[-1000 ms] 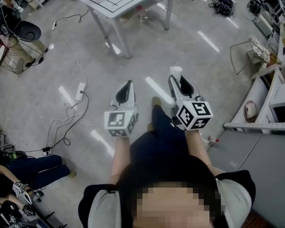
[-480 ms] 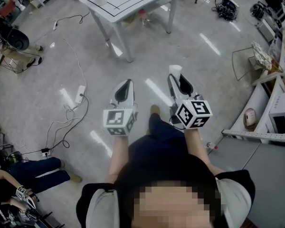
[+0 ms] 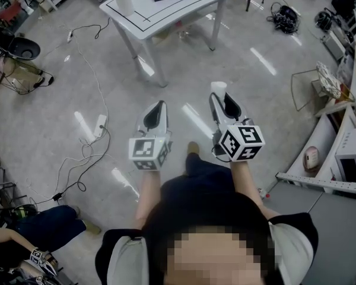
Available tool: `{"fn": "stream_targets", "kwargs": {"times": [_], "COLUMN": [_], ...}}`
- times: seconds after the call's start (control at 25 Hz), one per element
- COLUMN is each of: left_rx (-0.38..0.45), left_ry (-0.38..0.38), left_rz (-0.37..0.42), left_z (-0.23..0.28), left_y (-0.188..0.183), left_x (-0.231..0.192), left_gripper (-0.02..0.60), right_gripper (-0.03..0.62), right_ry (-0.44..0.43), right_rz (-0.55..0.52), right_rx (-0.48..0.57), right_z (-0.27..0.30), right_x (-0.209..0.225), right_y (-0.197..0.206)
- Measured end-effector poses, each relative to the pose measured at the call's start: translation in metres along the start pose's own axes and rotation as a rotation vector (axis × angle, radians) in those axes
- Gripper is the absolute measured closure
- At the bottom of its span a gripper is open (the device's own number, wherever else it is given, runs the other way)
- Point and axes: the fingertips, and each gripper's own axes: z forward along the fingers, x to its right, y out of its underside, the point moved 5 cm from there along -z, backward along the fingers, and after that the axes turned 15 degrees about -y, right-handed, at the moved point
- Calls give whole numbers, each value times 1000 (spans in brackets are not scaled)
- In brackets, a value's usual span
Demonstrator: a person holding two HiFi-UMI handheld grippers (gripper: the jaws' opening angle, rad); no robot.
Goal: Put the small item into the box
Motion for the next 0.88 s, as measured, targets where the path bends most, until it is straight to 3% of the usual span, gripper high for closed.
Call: {"fn": "stream_targets", "kwargs": {"times": [0.36, 0.88], "left_rx": [23, 32], "left_ry": [-32, -51], "left_rz": [-18, -16], "left_z": [44, 96], "left_y": [-11, -15], "left_x": [-6, -3], "left_gripper": [572, 573], "right_gripper": [454, 455], "right_ry": [-47, -48], "right_rz": [-6, 1], "right_rx": [-1, -4], "right_z": [42, 72], "right_x": [28, 72], "right_y": [-14, -25]}}
